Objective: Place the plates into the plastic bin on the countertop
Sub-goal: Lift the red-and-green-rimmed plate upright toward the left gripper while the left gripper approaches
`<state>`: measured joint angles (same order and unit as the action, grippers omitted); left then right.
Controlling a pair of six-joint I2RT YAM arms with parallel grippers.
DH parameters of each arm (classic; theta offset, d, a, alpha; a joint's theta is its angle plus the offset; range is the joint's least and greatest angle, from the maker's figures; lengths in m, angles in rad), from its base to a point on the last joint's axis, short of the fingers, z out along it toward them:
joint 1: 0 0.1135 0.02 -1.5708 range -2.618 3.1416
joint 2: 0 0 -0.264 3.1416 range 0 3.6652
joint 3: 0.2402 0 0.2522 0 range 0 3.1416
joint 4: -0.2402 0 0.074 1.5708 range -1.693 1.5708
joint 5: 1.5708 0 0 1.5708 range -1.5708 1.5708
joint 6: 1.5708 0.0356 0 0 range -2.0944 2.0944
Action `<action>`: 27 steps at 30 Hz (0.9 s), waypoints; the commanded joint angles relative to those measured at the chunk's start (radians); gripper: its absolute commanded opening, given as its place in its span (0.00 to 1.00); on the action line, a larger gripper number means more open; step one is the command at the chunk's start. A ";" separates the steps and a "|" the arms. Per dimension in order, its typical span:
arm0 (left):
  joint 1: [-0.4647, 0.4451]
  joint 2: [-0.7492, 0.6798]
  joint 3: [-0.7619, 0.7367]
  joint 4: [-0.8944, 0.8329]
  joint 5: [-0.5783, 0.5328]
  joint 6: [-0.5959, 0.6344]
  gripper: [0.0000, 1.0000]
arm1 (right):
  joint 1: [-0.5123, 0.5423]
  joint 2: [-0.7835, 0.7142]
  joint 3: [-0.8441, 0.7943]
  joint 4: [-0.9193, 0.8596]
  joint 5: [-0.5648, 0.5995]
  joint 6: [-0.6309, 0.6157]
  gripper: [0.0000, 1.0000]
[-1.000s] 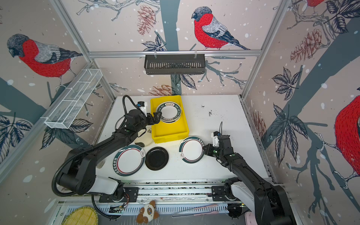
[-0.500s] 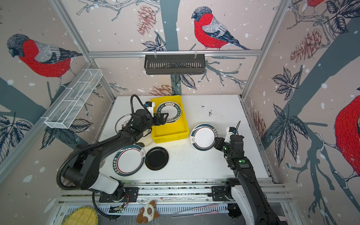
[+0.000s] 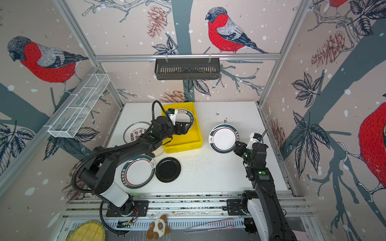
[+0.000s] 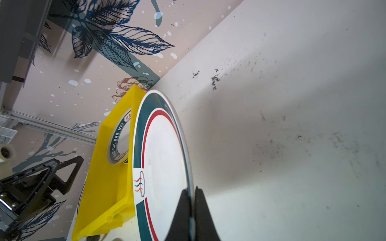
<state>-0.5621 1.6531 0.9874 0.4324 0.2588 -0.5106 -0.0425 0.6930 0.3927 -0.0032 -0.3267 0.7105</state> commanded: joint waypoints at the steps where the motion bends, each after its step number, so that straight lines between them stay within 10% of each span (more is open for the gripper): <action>1: -0.019 0.029 0.039 0.077 0.055 -0.046 0.88 | -0.002 0.036 0.021 0.210 -0.031 0.066 0.00; 27: -0.071 0.197 0.151 0.202 0.182 -0.188 0.52 | 0.113 0.289 0.098 0.456 -0.063 0.082 0.00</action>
<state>-0.6323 1.8610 1.1416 0.5678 0.4404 -0.6991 0.0689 0.9771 0.4797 0.3637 -0.3763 0.7891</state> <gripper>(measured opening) 0.520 0.078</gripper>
